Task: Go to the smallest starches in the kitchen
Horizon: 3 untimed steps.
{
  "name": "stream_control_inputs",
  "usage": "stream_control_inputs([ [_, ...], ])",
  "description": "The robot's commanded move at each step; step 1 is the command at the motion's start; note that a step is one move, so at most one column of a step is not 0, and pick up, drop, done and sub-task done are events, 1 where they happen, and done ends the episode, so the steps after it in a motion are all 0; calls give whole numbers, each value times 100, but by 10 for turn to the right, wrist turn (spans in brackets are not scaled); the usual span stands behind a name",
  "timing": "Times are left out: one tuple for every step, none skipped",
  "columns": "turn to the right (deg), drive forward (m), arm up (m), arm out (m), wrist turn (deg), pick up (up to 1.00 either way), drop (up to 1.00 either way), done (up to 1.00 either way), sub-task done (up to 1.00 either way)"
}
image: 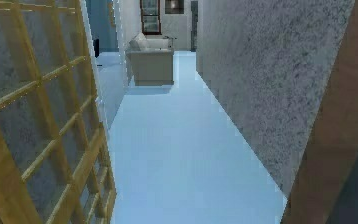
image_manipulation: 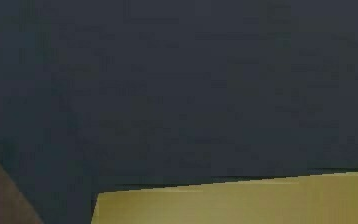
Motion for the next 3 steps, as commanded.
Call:
stream_control_inputs([
  [30,0,0,0,0,0,0,0,0],
  [0,35,0,0,0,0,0,0,0],
  [-120,0,0,0,0,0,0,0,0],
])
